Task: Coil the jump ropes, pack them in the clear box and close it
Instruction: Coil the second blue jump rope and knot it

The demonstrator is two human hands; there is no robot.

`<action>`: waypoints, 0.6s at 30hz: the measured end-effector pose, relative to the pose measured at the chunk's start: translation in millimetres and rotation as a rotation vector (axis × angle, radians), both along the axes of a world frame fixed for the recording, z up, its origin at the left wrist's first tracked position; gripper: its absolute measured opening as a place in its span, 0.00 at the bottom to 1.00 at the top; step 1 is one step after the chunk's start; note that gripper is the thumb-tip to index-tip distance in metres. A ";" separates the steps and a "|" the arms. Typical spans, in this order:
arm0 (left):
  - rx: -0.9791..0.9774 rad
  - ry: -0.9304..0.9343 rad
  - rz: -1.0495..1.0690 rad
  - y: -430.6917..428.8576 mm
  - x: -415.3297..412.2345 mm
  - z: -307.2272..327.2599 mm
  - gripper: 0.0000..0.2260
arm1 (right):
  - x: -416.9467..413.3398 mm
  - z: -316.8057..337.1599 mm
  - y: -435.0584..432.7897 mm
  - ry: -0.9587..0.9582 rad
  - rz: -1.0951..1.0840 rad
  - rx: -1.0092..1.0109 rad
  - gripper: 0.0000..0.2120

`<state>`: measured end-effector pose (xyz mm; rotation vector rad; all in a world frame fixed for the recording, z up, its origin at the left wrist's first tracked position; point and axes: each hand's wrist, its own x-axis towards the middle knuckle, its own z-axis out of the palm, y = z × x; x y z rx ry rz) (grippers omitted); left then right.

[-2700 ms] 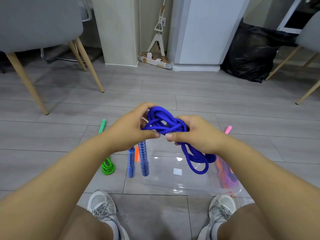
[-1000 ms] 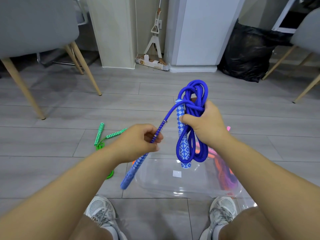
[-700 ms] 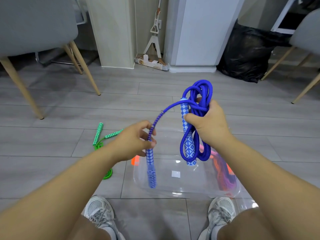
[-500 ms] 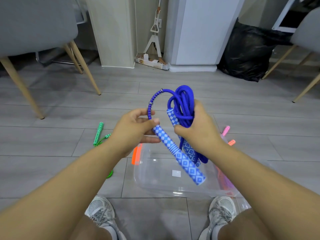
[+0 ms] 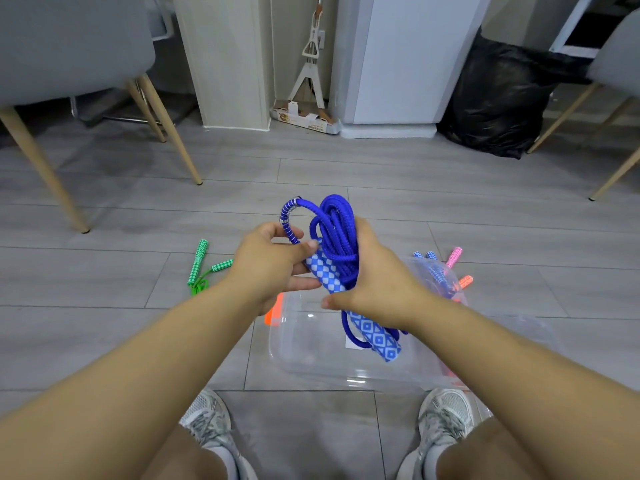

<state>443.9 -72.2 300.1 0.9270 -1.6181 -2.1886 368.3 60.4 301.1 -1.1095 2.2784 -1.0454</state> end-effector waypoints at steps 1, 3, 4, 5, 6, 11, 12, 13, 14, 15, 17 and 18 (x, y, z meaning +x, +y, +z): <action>0.004 -0.008 -0.013 -0.1 -0.7 -1.3 0.07 | -0.5 -1.3 -0.4 0.019 -0.019 0.000 0.45; -0.006 -0.022 -0.043 -1.4 -3.8 -3.4 0.06 | -2.2 -3.1 -0.8 0.027 -0.054 0.000 0.42; -0.021 -0.034 -0.062 -2.7 -5.3 -4.3 0.05 | -3.4 -4.2 -0.9 0.016 -0.068 0.010 0.41; -0.039 -0.048 -0.086 -4.7 -7.1 -5.6 0.04 | -4.9 -5.0 -0.8 0.000 -0.078 0.025 0.40; -0.055 -0.065 -0.115 -7.1 -9.2 -7.2 0.03 | -7.1 -6.1 -1.0 -0.017 -0.086 0.044 0.40; -0.148 -0.240 -0.335 -22.2 -18.1 -20.0 0.07 | -23.7 -17.3 -2.1 -0.064 -0.121 0.208 0.33; -0.172 -0.284 -0.379 -26.9 -20.1 -24.7 0.10 | -28.1 -20.3 -1.8 -0.076 -0.129 0.251 0.31; -0.188 -0.323 -0.416 -32.1 -22.1 -29.3 0.14 | -32.5 -23.2 -1.9 -0.086 -0.135 0.293 0.30; -0.212 -0.360 -0.456 -38.9 -24.1 -35.0 0.15 | -37.3 -26.4 -2.6 -0.098 -0.142 0.333 0.30; -0.266 -0.401 -0.500 -45.3 -25.9 -41.6 0.15 | -42.1 -30.0 -4.1 -0.117 -0.151 0.370 0.30; -0.540 -0.512 -0.627 -59.0 -29.5 -57.8 0.14 | -51.2 -40.0 -9.2 -0.165 -0.172 0.434 0.30; -0.728 -0.577 -0.709 -65.7 -31.1 -67.3 0.15 | -55.2 -46.1 -12.2 -0.194 -0.181 0.463 0.31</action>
